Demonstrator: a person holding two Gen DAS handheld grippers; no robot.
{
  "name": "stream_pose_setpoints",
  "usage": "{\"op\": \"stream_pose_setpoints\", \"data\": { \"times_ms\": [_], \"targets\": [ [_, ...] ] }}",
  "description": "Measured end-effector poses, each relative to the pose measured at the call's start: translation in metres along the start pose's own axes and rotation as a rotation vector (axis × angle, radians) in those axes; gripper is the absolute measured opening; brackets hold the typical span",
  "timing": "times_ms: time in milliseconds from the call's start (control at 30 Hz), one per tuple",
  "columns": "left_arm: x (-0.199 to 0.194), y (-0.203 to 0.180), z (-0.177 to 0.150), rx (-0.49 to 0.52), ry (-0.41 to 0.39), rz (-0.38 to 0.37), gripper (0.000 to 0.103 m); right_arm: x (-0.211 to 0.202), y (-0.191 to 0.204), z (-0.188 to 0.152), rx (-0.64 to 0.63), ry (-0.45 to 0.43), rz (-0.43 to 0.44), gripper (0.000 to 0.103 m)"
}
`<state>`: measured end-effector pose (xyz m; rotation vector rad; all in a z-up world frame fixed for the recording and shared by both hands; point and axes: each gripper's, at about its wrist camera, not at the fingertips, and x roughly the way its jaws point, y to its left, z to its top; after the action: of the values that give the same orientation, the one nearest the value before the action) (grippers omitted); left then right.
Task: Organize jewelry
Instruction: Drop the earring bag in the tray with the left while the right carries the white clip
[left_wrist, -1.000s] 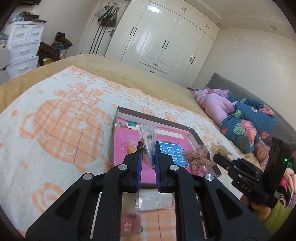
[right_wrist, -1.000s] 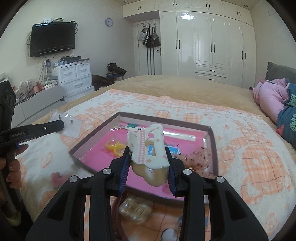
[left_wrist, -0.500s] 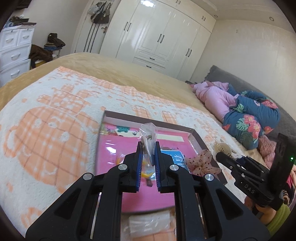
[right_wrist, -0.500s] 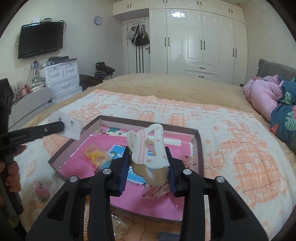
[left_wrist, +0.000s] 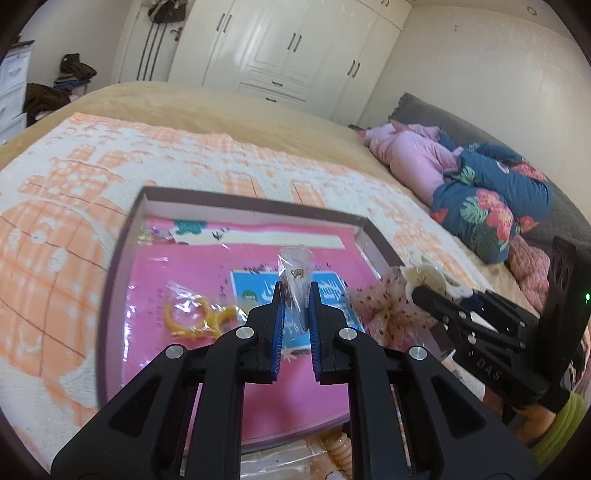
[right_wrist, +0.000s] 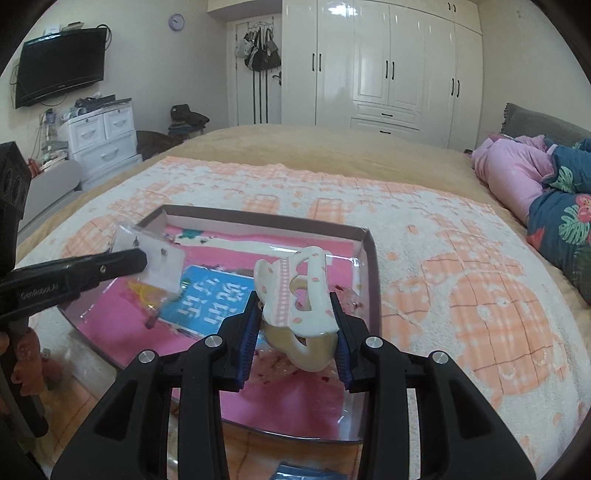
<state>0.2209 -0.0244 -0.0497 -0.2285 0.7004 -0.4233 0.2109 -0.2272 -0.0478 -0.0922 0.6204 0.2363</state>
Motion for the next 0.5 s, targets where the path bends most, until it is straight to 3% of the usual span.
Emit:
{"op": "stream_pose_setpoints", "data": {
  "times_ms": [500],
  "targets": [
    [0.017,-0.002,-0.009,0.034,0.074,-0.002,0.007,0.028,-0.002,-0.001,0.004,0.071,-0.003,0.034]
  ]
}}
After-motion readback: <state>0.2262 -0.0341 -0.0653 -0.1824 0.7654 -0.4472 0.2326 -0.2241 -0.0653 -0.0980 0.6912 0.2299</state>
